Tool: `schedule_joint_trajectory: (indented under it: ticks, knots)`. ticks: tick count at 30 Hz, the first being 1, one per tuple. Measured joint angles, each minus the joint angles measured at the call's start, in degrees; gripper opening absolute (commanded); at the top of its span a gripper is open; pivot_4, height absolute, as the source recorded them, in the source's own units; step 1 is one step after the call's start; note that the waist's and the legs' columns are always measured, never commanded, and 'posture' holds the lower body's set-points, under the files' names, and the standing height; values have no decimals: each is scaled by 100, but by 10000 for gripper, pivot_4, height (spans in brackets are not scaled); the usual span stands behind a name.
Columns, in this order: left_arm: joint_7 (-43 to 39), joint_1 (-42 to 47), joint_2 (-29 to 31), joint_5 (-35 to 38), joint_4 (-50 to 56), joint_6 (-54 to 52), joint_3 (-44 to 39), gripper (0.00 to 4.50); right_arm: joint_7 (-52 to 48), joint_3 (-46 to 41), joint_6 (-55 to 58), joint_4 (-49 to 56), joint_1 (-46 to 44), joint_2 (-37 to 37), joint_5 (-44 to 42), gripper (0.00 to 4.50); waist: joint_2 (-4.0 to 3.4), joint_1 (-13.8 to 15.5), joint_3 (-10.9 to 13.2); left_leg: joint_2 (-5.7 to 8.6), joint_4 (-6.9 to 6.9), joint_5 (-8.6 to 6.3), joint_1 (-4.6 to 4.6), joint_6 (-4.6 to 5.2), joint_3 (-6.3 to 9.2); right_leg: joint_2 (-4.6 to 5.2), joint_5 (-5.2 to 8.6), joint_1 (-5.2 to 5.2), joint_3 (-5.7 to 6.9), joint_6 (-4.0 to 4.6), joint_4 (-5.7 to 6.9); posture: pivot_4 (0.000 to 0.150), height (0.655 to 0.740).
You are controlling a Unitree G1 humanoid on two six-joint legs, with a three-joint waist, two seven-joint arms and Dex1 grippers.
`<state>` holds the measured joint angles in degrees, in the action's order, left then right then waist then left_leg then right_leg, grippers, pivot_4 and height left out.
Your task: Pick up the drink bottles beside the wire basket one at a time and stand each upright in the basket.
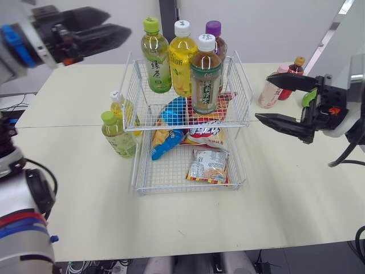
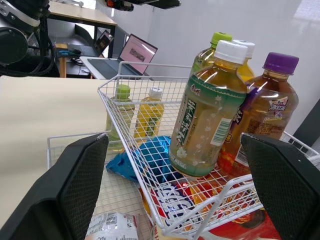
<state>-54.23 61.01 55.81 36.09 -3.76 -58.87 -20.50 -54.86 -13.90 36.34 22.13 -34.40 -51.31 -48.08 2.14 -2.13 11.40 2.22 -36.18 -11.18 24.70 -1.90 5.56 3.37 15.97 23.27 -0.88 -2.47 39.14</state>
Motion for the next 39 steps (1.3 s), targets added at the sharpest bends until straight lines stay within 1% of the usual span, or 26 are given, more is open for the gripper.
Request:
schedule_joint_trajectory:
  ticks: [5,7,10,12,14,16,19,23,26,32,34,39]
  knots:
    - [235,-918,614,57,188,-140,-804,44780,-274,405,20,-200,-362,-16,103,45000,0,-16,0,-1,2,0,-2,0,1,0,0,-1,1,0,-1,1500,7400]
    - [248,-1577,799,59,360,-153,-1321,44780,-475,667,16,-321,-599,64,171,45000,-3,-16,-1,-1,5,0,-6,0,-3,1,0,0,-5,0,-2,1500,7400]
    - [268,-2513,794,42,537,-206,-1973,44780,-725,917,-11,-394,-856,225,190,45000,-3,-15,-1,-6,8,0,-9,0,4,0,0,-2,-1,1,-4,1500,7400]
    - [316,-3245,679,55,861,-261,-2416,44780,-830,1150,-22,-444,-986,363,260,45000,-3,4,-1,-6,8,0,-10,-1,5,2,-1,-2,-5,2,-5,1500,7400]
    - [379,-3807,437,81,1213,-319,-2742,44780,-888,1343,-36,-482,-1035,475,401,45000,-3,32,-2,-4,8,-1,-10,-1,3,6,-3,-3,-7,4,-8,1500,7400]
    - [543,-4398,-54,187,1761,-381,-3017,44780,-908,1539,-48,-541,-1099,593,528,45000,-3,51,-2,-2,7,0,-10,-1,4,15,-3,-4,-5,5,-7,1500,7400]
    - [887,-4794,-617,404,2303,-494,-3122,44780,-933,1593,-63,-622,-1136,670,657,45000,8,92,-6,-3,5,0,-7,-2,15,18,-7,-6,2,9,-10,1500,7400]
    - [1380,-4945,-1040,643,2907,-511,-3161,44780,-1010,1582,-68,-617,-1126,671,667,45000,8,98,-7,-2,5,-1,-10,-2,9,29,-11,-7,-2,7,-10,1500,7400]
    - [1807,-4988,-1357,787,3208,-512,-3039,44780,-1065,1557,-92,-604,-1078,669,663,45000,8,94,-7,-2,6,-1,-10,-2,9,27,-12,-7,-1,7,-10,1500,7400]
    - [3016,-4694,-2206,622,3586,-127,-2171,44780,-1147,1511,-92,-553,-994,654,647,45000,9,114,-8,2,2,0,-11,-2,6,14,-16,-9,-3,4,-9,1500,7400]
    - [3246,-4670,-2307,564,3606,-15,-1925,44780,-1141,1502,-78,-531,-994,655,640,45000,10,113,-8,1,3,-1,-11,-2,3,11,-17,-8,-4,4,-9,1500,7400]
    - [3578,-4576,-2302,205,3414,311,-1336,44780,-1095,1496,18,-415,-995,660,601,45000,9,113,-8,-1,5,0,-11,-2,3,4,-17,-8,-3,4,-8,1500,7400]
